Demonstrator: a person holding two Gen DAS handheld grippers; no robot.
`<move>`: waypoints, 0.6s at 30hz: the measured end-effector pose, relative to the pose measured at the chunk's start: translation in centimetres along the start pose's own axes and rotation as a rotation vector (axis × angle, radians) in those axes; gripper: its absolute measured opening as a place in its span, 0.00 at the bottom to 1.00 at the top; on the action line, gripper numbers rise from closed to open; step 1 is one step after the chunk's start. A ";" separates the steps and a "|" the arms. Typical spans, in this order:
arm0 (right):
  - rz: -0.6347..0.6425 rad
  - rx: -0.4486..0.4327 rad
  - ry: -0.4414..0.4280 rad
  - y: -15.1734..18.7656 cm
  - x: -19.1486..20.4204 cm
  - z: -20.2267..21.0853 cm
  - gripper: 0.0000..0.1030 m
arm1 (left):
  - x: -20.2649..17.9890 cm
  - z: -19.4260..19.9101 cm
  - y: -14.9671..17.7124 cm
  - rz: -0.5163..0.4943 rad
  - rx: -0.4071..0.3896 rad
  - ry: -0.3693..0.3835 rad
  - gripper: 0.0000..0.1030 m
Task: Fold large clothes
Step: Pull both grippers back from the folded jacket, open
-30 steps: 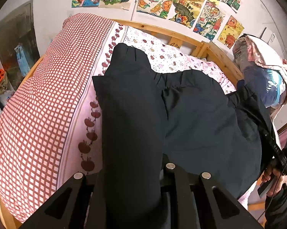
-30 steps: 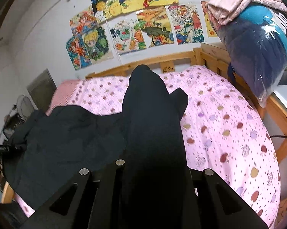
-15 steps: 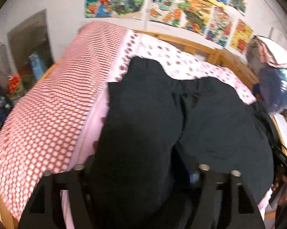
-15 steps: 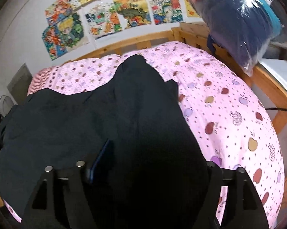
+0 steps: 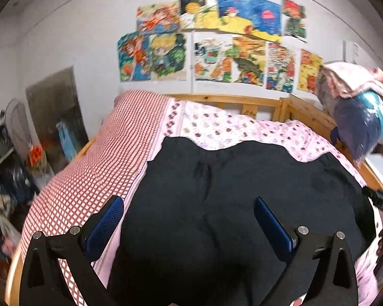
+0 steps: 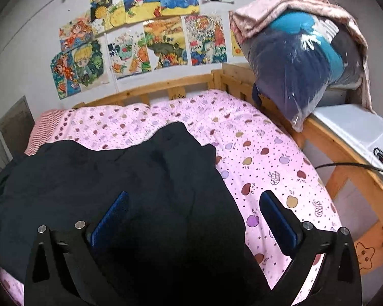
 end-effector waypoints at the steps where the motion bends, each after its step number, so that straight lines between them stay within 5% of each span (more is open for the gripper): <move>1: 0.004 -0.014 -0.004 -0.1 0.1 0.7 0.98 | -0.7 0.3 0.3 -0.008 0.009 0.021 1.00; 11: 0.037 -0.093 -0.111 0.2 1.4 7.2 0.98 | -4.9 4.5 2.1 0.032 -0.014 0.141 1.00; 18: 0.056 -0.136 -0.190 1.1 2.3 12.0 0.98 | -6.5 9.0 2.2 -0.032 -0.123 0.088 1.00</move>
Point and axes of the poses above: each gripper's, at about its wrist camera, not at the fingertips, and z roughly against the way its jaws point, x to its left, y to its underside, the point moved 8 cm from there along -z, roughly the way its jaws point, and after that the axes turned 6 degrees about y, right-handed, at the moved point
